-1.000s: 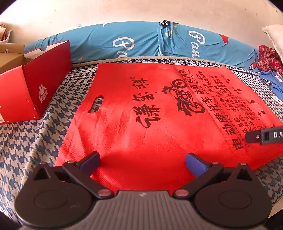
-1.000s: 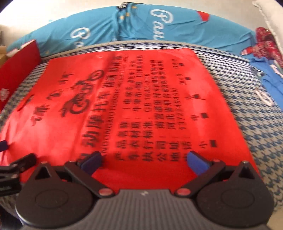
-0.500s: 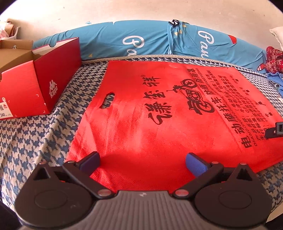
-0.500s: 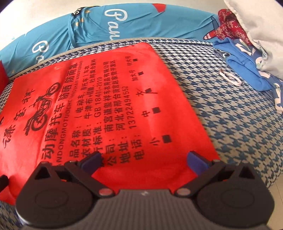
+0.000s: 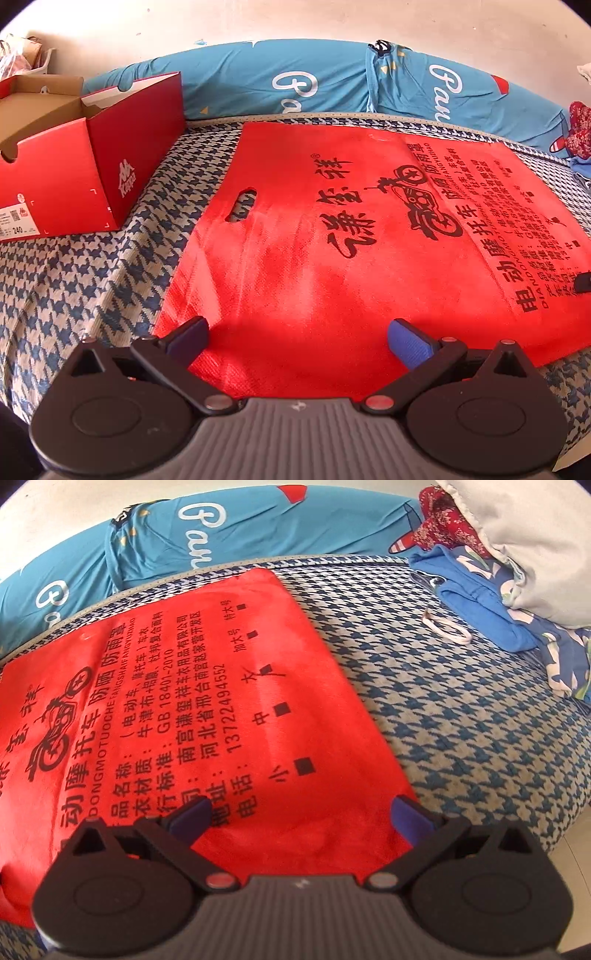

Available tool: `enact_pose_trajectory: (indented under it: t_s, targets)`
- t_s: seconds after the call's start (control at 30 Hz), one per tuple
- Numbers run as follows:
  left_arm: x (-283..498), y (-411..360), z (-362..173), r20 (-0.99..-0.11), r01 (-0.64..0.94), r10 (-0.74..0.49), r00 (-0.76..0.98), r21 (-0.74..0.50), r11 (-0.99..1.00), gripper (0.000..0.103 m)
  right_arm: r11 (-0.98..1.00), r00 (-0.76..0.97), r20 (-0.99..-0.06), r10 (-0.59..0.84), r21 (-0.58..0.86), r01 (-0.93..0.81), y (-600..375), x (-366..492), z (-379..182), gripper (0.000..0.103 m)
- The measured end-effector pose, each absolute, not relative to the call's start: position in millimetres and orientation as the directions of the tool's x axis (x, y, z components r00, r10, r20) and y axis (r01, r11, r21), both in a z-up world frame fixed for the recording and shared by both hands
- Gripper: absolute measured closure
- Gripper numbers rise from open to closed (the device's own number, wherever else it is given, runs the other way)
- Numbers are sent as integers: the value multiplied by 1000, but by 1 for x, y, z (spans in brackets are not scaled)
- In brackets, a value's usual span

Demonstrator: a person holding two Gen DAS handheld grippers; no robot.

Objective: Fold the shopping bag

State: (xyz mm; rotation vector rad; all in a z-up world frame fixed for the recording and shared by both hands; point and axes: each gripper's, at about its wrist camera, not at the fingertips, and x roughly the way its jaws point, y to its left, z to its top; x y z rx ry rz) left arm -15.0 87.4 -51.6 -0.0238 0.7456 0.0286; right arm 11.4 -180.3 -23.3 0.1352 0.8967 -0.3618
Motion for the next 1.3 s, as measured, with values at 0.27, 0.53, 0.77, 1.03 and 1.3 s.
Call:
enact_pose_trajectory:
  t_s: [0.27,0.53,0.77,1.03,1.3]
  targets:
    - [-1,77,-37,-634,-10,-13,773,-33,999,0,949,634,-758,-150,69,307,-175,10,-12,0]
    - [41,48,-39,-623,45,-30,781,8,999,0,983,661,-748,-60,70,169,-145,25,-18,0]
    - [58,55,-56,-649,8,-12,760,-10,1000,0,982,646,-751,-136,-18,186,-141,30,-28,0]
    - [56,68,-57,-662,-45,32,749,-2,999,0,966,662,-722,-199,-31,257,-146,26,-32,0]
    - [53,91,-54,-684,-150,80,725,-43,988,0,944,647,-720,-249,-32,328,-156,23,-31,0]
